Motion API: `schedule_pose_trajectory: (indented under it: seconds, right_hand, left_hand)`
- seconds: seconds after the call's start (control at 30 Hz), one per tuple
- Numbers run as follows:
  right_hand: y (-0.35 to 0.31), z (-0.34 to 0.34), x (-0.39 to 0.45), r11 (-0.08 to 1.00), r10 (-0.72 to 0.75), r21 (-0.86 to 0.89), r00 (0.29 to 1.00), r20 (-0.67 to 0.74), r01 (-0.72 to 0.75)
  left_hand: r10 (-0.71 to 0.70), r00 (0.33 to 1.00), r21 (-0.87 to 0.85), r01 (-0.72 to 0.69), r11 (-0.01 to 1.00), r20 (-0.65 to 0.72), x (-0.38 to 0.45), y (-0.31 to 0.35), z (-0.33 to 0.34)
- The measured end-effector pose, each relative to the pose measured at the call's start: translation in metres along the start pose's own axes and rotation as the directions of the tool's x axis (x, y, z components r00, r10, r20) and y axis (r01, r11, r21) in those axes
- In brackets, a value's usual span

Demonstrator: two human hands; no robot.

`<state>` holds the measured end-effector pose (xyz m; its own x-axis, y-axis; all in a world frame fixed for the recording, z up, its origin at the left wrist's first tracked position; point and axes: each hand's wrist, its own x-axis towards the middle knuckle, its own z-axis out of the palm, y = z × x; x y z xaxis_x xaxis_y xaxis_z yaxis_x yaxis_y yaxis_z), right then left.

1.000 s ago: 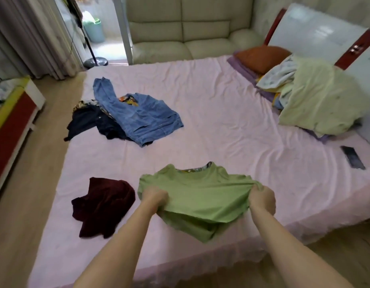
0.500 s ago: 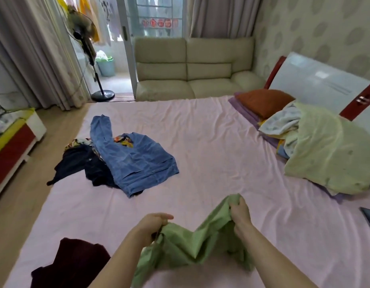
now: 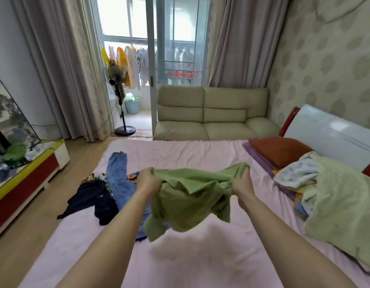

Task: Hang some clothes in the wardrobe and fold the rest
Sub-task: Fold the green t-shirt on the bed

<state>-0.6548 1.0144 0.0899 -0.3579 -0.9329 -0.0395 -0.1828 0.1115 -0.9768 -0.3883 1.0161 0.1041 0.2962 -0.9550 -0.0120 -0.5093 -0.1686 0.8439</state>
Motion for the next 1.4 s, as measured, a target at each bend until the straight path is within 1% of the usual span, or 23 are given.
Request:
schedule_pose_trajectory:
  seconds: [0.1,0.17,0.23,0.33,0.4,0.47,0.6,0.63,0.73,0.8,0.83,0.87,0.93,0.97,1.0,1.03,1.1,1.17,1.23,1.27,1.3,1.37,1.4]
  right_hand:
    - [0.0,-0.02,-0.007,0.986,0.013,-0.167,0.996,-0.088,-0.027]
    - [0.012,-0.03,-0.023,0.953,0.022,-0.297,0.993,-0.118,-0.056]
    - [0.025,-0.035,-0.05,0.901,0.021,-0.426,0.991,-0.134,-0.077]
    - [0.074,-0.035,-0.098,0.79,0.086,-0.596,0.989,-0.12,-0.141]
    - [0.121,-0.027,-0.135,0.728,0.175,-0.661,0.982,-0.072,-0.178]
    - [0.165,-0.021,-0.164,0.682,0.245,-0.705,0.969,-0.031,-0.195]
    - [0.271,-0.01,-0.21,0.406,0.351,-0.907,0.935,0.045,-0.108]
    - [0.306,-0.006,-0.227,0.346,0.397,-0.934,0.916,0.055,-0.094]
    - [0.375,-0.003,-0.26,0.285,0.445,-0.95,0.895,0.011,-0.13]
    - [0.4,-0.003,-0.276,0.25,0.465,-0.953,0.884,-0.038,-0.173]
    - [0.419,0.0,-0.291,0.204,0.488,-0.965,0.872,-0.047,-0.166]
    - [0.431,0.002,-0.303,0.149,0.506,-0.978,0.861,-0.053,-0.148]
    - [0.448,0.005,-0.325,0.033,0.493,-0.998,0.87,-0.027,-0.05]
    - [0.459,0.005,-0.338,-0.023,0.462,-1.0,0.887,0.004,0.017]
    - [0.467,0.006,-0.347,-0.016,0.403,-0.999,0.915,0.03,0.04]
    - [0.478,0.006,-0.358,0.041,0.342,-0.999,0.939,0.035,0.022]
    - [0.492,0.009,-0.373,0.246,0.295,-0.959,0.954,-0.063,-0.14]
    - [0.501,0.013,-0.38,0.441,0.398,-0.798,0.886,-0.237,-0.411]
    - [0.506,0.016,-0.378,0.582,0.52,-0.523,0.779,-0.349,-0.623]
    - [0.51,0.015,-0.377,0.608,0.544,-0.424,0.741,-0.393,-0.671]
    - [0.514,0.012,-0.374,0.611,0.53,-0.393,0.724,-0.442,-0.687]
    - [0.522,0.002,-0.365,0.604,0.46,-0.416,0.723,-0.515,-0.68]
    - [0.526,-0.002,-0.359,0.613,0.447,-0.418,0.73,-0.517,-0.671]
  left_hand:
    - [0.017,0.998,0.23,-0.03,0.973,0.06,-0.007,-0.008,-0.024]
    - [0.018,0.988,0.415,-0.08,0.906,0.152,-0.015,-0.027,-0.029]
    - [0.001,0.971,0.538,-0.134,0.832,0.24,-0.03,-0.053,-0.028]
    - [-0.044,0.956,0.619,-0.152,0.771,0.289,-0.066,-0.107,-0.014]
    - [-0.143,0.917,0.657,-0.152,0.738,0.373,-0.092,-0.155,0.002]
    - [-0.2,0.877,0.671,-0.169,0.722,0.436,-0.113,-0.201,0.015]
    - [-0.332,0.802,0.743,-0.196,0.64,0.497,-0.161,-0.297,0.039]
    - [-0.377,0.771,0.762,-0.208,0.613,0.513,-0.179,-0.328,0.046]
    - [-0.435,0.732,0.798,-0.241,0.553,0.523,-0.214,-0.393,0.058]
    - [-0.443,0.731,0.814,-0.265,0.517,0.519,-0.23,-0.421,0.063]
    - [-0.462,0.729,0.833,-0.271,0.483,0.505,-0.245,-0.438,0.067]
    - [-0.464,0.747,0.855,-0.268,0.444,0.475,-0.256,-0.448,0.07]
    - [-0.416,0.804,0.886,-0.276,0.372,0.425,-0.274,-0.461,0.073]
    - [-0.354,0.826,0.876,-0.307,0.371,0.439,-0.283,-0.47,0.075]
    - [-0.258,0.837,0.844,-0.365,0.392,0.482,-0.287,-0.477,0.077]
    - [-0.14,0.822,0.786,-0.458,0.414,0.553,-0.294,-0.487,0.081]
    - [0.056,0.708,0.623,-0.654,0.429,0.704,-0.304,-0.499,0.09]
    - [0.144,0.578,0.489,-0.778,0.393,0.803,-0.314,-0.507,0.102]
    - [0.208,0.468,0.379,-0.854,0.356,0.859,-0.325,-0.508,0.116]
    - [0.241,0.414,0.325,-0.885,0.334,0.878,-0.33,-0.508,0.125]
    - [0.283,0.361,0.274,-0.913,0.304,0.889,-0.336,-0.509,0.136]
    - [0.319,0.293,0.204,-0.937,0.283,0.901,-0.344,-0.505,0.157]
    - [0.322,0.27,0.176,-0.94,0.292,0.908,-0.347,-0.501,0.168]
